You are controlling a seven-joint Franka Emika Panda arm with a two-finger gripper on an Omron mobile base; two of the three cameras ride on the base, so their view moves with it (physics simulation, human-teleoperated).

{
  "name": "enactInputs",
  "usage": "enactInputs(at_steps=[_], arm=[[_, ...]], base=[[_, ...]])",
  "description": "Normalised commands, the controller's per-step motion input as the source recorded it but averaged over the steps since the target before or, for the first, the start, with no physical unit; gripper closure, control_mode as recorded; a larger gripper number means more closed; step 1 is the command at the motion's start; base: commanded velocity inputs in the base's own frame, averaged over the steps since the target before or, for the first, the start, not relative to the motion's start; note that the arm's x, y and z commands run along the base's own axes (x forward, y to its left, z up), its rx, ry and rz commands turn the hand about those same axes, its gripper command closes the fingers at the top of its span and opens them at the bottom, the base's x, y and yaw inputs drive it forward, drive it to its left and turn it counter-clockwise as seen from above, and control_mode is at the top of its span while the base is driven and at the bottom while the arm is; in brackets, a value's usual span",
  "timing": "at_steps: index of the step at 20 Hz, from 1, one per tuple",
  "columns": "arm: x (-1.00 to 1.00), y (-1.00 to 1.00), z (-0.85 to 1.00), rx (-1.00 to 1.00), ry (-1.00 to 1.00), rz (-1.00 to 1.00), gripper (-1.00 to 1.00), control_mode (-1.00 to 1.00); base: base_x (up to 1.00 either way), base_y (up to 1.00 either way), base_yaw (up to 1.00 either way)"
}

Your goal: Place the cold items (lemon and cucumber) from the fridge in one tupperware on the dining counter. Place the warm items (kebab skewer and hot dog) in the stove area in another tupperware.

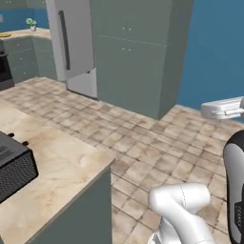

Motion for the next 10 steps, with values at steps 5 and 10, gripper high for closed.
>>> enactInputs(at_steps=[5, 10], arm=[[0.0, 0.0, 0.0, 0.0, 0.0, 0.0, -1.0, 1.0], [0.0, 0.0, 0.0, 0.0, 0.0, 0.0, -1.0, 1.0]], base=[[0.88, -0.87, 0.36], [0.82, -0.74, 0.49]])
